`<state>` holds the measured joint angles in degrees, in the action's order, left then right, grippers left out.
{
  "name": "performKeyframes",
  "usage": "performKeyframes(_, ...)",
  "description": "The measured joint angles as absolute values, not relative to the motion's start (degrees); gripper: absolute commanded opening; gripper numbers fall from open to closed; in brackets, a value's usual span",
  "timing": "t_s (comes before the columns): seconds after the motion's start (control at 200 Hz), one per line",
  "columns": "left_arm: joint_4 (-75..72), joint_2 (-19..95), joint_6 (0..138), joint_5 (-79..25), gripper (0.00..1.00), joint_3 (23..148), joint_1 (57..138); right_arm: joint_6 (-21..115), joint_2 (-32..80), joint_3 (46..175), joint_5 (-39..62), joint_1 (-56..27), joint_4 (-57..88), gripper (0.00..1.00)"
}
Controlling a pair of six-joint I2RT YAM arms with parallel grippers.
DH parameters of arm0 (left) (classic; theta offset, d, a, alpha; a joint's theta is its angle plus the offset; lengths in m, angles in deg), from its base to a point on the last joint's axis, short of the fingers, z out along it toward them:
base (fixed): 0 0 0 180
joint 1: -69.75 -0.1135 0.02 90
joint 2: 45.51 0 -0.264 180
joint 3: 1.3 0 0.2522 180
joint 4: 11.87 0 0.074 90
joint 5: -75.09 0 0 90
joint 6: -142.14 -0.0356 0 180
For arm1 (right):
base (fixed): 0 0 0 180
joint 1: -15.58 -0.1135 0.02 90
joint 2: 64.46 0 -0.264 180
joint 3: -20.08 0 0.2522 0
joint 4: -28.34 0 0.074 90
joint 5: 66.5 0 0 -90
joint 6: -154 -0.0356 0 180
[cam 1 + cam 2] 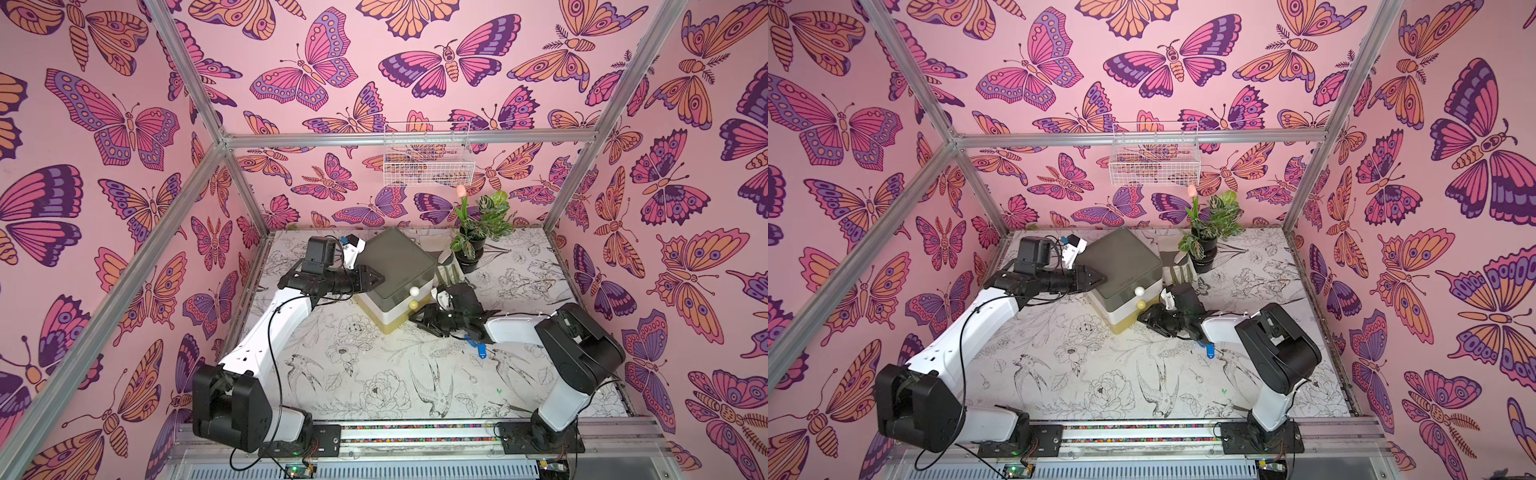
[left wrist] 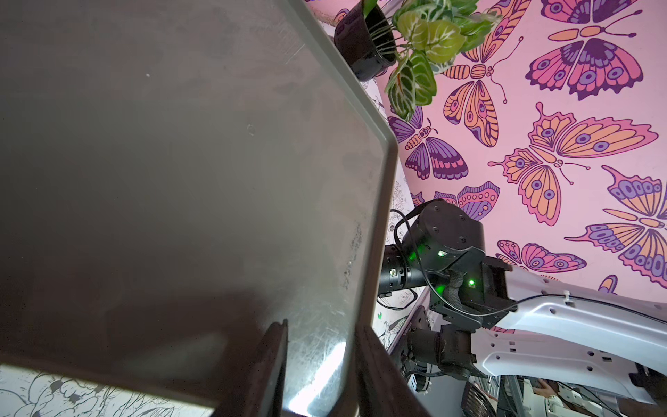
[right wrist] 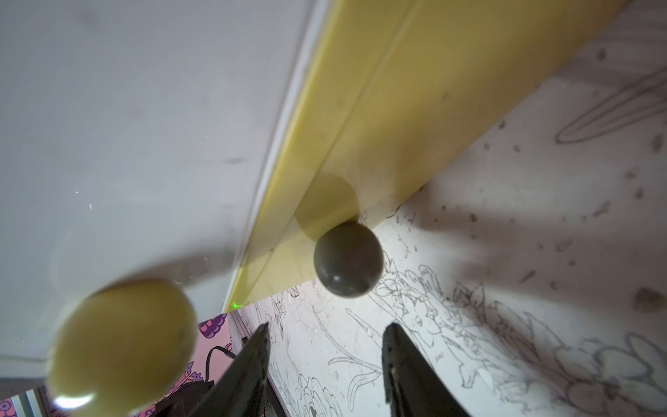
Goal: Take the keys out of the drawer
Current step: Close the drawer in the storage box, then open the drawer in the storage box.
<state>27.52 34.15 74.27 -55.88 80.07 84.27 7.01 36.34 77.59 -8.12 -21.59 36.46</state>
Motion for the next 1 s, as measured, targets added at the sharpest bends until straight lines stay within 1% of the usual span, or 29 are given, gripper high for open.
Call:
performKeyframes(0.461,27.6,34.2,74.2,-56.1,0.37,80.1,84.3,6.8,40.3,77.9,-7.8,-21.5,39.5,0.50)
performKeyframes(1.001,27.9,34.7,73.9,-56.3,0.37,80.5,84.3,4.8,44.2,78.4,-8.3,-19.6,47.5,0.45)
